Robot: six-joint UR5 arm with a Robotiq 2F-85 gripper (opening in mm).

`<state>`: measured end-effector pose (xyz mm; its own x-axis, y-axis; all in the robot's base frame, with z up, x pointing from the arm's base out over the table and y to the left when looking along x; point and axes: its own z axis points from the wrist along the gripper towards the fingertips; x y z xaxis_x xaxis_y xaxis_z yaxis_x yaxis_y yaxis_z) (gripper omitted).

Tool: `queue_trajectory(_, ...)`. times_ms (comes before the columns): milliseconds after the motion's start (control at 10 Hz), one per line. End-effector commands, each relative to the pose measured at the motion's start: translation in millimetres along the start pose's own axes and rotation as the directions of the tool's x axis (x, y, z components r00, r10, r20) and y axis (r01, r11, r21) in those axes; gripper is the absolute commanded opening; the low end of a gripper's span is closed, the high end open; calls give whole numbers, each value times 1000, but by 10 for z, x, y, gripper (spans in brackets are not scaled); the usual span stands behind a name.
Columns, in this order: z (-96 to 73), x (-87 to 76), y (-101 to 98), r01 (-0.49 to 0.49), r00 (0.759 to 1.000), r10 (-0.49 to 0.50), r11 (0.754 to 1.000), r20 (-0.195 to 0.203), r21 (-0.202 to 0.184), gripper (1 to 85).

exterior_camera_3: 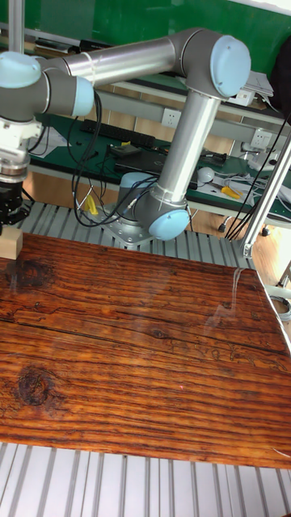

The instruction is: Use the gripper to push the small block from left to right

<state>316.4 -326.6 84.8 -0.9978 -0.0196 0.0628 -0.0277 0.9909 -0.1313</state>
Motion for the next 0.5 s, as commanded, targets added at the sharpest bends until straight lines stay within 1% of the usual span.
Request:
queue_trajectory(0, 12, 25, -46, -23, 999, 24, 1000, 27, -18, 10)
queue_trajectory(100, 53, 145, -111, -32, 999, 33, 999, 27, -26, 10)
queue_trajectory(200, 109, 254, -227, -42, 998, 43, 999, 36, -1, 10)
queue_trajectory(300, 147, 289, -374, -35, 997, 33, 999, 67, 28, 10)
queue_trajectory(400, 156, 273, -379, -42, 995, 40, 999, 87, 16, 10)
